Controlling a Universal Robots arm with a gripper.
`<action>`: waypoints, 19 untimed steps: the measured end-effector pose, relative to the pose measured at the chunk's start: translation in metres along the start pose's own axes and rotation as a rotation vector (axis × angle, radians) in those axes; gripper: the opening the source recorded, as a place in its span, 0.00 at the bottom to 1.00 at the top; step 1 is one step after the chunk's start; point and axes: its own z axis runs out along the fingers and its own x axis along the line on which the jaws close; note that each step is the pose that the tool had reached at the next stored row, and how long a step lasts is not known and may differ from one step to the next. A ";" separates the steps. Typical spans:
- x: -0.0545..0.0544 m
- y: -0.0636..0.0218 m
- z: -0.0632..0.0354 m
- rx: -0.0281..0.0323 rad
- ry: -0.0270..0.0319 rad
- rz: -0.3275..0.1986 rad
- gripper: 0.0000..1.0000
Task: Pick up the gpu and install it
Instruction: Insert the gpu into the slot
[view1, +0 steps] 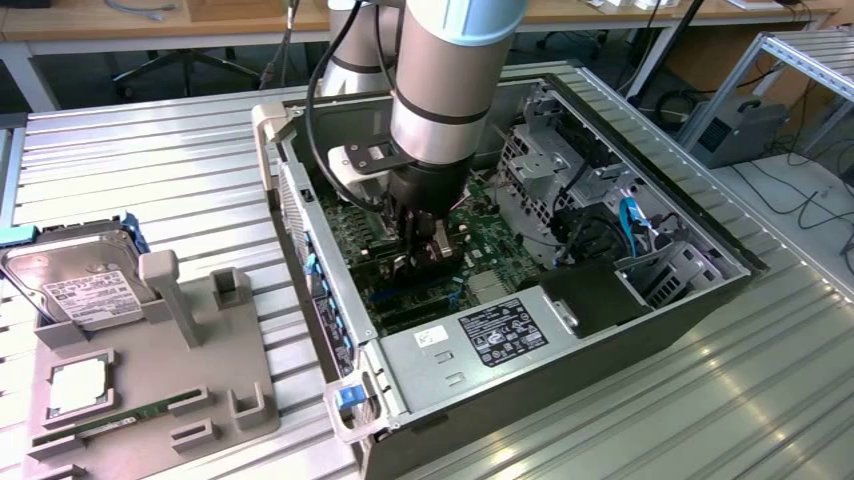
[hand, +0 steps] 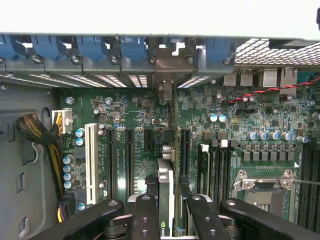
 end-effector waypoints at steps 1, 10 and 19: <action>0.000 0.0001 0.0004 0.0001 0.0001 0.000 0.27; 0.000 0.0004 0.0009 0.0001 0.0000 0.000 0.27; 0.000 0.0004 0.0036 0.0005 -0.0002 0.000 0.27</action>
